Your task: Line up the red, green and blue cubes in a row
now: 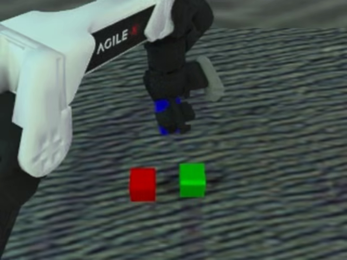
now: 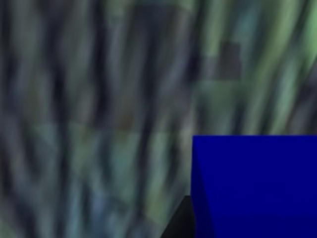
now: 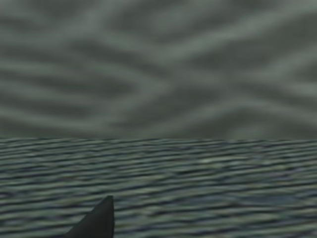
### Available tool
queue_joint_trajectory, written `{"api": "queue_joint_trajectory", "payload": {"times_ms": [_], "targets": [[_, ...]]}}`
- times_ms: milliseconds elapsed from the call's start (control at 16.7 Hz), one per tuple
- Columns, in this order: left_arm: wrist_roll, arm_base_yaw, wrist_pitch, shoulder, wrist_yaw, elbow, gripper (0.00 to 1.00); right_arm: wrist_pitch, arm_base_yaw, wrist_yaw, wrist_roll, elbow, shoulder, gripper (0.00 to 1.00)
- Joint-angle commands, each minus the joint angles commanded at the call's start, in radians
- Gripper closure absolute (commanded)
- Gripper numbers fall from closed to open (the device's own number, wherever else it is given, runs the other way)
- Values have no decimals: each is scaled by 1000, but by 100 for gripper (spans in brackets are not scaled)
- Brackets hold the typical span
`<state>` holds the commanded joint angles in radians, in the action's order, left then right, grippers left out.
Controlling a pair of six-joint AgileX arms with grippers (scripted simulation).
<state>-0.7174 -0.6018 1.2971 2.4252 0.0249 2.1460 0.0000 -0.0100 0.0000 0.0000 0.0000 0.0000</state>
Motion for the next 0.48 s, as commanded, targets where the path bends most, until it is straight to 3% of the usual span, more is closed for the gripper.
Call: {"api": "queue_joint_trajectory", "payload": {"times_ms": [240, 480], "targets": [[15, -225, 45, 25, 1, 79, 100, 0, 0, 0, 0, 0, 0, 0], [21, -285, 56, 27, 0, 103, 100, 0, 0, 0, 0, 0, 0, 0]]}}
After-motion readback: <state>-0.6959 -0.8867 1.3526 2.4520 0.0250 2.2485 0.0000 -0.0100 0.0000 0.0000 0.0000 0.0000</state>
